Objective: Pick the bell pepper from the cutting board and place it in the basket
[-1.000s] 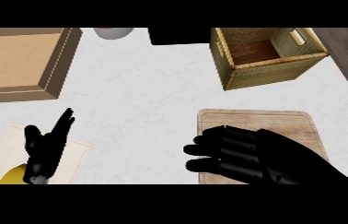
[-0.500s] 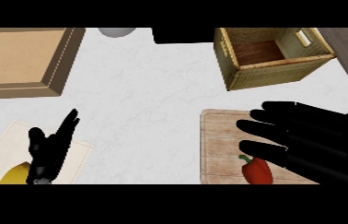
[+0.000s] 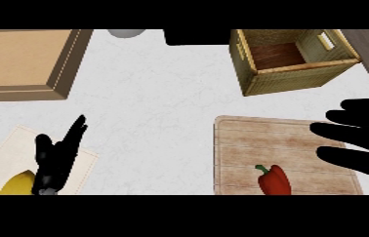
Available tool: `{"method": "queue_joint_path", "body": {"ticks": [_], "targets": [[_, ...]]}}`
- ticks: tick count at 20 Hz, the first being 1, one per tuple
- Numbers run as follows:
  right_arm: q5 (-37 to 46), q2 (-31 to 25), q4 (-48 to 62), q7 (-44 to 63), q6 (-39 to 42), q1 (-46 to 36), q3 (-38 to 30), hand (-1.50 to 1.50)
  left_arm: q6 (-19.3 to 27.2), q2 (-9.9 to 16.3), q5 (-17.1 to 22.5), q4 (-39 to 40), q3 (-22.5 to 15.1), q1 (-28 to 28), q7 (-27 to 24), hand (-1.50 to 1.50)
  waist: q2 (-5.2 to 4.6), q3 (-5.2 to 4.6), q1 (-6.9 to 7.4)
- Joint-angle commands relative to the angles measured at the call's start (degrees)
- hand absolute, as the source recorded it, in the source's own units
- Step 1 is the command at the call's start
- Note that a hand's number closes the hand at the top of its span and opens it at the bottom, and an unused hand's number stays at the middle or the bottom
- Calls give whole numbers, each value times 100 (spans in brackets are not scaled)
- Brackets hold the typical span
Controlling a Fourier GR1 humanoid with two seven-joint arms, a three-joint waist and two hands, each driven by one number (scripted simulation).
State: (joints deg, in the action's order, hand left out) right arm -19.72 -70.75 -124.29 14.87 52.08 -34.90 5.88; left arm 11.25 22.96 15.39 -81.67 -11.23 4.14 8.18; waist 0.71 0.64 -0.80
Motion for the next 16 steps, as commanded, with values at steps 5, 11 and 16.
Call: {"method": "queue_joint_path", "body": {"ticks": [5, 11, 16], "targets": [[107, 237, -31, 4, 220, 404, -166, -150, -240, 125, 185, -59, 52, 356, 655, 0, -68, -61, 116], [648, 855, -312, -10, 78, 1025, -80, -150, -259, -201, 77, 278, 52, 323, 254, 0, -78, -58, 85], [1418, 1545, -686, 266, -251, 1275, 557, -150, -208, -337, -197, 305, -155, 289, 248, 0, -92, -62, 135]]}}
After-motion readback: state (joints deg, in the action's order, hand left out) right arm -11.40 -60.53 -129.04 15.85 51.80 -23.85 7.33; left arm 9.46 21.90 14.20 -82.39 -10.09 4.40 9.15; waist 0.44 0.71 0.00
